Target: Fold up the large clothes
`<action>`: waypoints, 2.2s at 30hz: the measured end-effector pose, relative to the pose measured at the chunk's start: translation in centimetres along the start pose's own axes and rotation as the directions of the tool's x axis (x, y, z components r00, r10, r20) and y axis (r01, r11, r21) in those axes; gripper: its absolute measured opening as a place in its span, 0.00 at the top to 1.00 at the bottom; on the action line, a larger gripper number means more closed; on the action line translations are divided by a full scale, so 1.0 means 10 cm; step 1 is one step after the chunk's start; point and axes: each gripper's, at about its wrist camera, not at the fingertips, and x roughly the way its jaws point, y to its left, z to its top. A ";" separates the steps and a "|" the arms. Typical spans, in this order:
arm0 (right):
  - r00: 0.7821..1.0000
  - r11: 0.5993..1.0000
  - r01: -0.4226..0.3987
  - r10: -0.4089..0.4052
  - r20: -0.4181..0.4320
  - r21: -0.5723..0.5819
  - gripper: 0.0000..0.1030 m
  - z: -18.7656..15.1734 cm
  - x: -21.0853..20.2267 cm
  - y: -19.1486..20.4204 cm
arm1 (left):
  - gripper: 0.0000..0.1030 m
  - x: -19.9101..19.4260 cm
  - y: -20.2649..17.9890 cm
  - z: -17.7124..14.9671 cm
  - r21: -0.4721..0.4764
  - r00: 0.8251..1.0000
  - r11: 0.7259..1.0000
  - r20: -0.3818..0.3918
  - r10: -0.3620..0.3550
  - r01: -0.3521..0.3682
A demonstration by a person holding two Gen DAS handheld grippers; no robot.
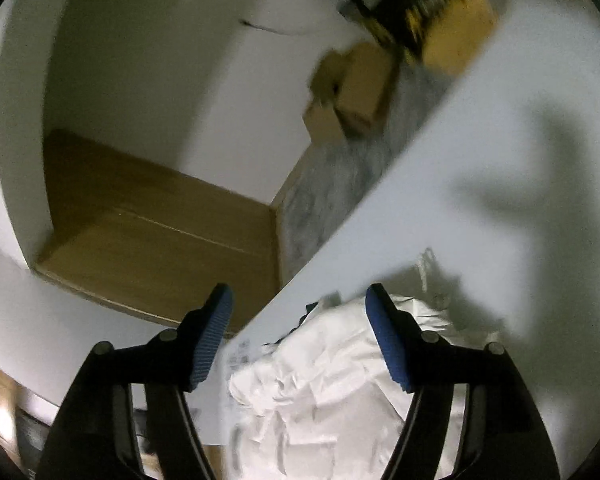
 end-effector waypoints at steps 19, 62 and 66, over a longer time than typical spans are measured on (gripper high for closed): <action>0.810 0.617 0.471 -0.586 0.032 -0.631 0.98 -1.55 1.87 0.30 | 0.00 1.83 -0.66 -1.81 0.465 0.873 0.756 0.082 0.481 -0.461; 0.873 0.701 0.472 -0.458 0.171 -0.534 0.92 -1.43 1.48 0.79 | 0.00 1.54 -0.44 -1.17 0.292 0.915 0.867 0.115 0.387 -0.404; 0.890 0.593 0.400 -0.434 0.142 -0.699 0.92 -2.00 2.01 1.40 | 0.00 1.89 -0.55 -1.44 0.377 0.868 0.789 0.097 0.487 -0.484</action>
